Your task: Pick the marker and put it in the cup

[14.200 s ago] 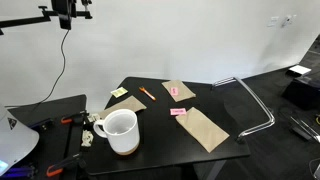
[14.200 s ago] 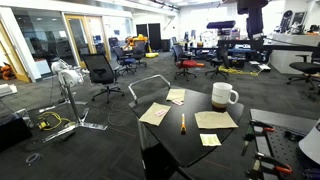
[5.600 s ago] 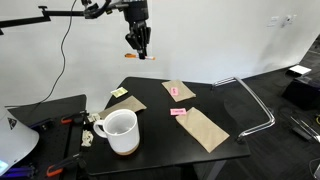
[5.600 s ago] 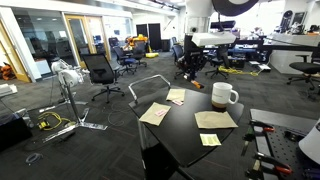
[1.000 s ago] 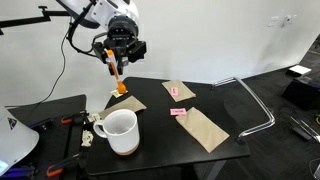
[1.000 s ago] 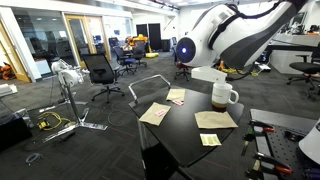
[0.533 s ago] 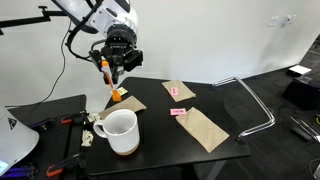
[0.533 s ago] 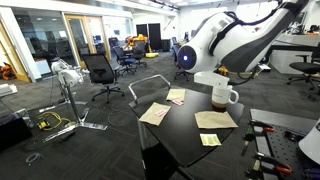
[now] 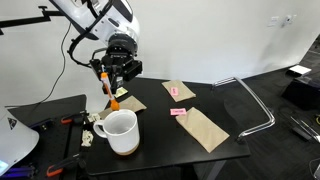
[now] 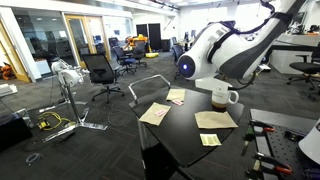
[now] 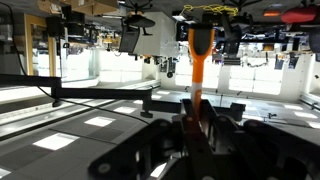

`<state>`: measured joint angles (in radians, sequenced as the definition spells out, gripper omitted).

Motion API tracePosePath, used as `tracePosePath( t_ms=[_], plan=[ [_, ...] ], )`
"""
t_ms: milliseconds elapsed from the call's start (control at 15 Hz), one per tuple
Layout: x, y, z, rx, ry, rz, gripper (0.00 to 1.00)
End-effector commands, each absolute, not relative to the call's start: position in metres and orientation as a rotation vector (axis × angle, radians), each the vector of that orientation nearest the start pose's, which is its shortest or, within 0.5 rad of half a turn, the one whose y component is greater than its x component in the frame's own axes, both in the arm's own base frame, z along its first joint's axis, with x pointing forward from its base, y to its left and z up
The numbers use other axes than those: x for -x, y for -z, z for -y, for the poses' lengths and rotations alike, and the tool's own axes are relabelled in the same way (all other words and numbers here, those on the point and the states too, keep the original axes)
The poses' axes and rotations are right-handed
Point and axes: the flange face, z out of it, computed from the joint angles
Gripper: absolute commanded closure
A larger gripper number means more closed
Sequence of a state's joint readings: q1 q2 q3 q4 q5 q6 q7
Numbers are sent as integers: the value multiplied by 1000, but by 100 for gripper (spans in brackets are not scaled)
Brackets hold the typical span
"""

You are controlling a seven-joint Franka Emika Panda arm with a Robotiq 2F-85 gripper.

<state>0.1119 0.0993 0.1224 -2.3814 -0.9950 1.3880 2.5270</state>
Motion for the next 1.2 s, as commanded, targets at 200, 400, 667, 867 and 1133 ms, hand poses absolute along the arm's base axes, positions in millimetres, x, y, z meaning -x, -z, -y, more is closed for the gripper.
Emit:
tracePosePath(
  t_ms=[200,400,667,867,1133],
  plan=[
    [-419,-269,9,-1130,-826,1516,97],
    [-421,-258,10,-1140,-825,1526,97],
    [-421,-245,10,-1147,-822,1524,97],
    [-420,-242,10,-1143,-822,1515,97],
    [-424,-250,14,-1140,-814,1522,49]
  ],
)
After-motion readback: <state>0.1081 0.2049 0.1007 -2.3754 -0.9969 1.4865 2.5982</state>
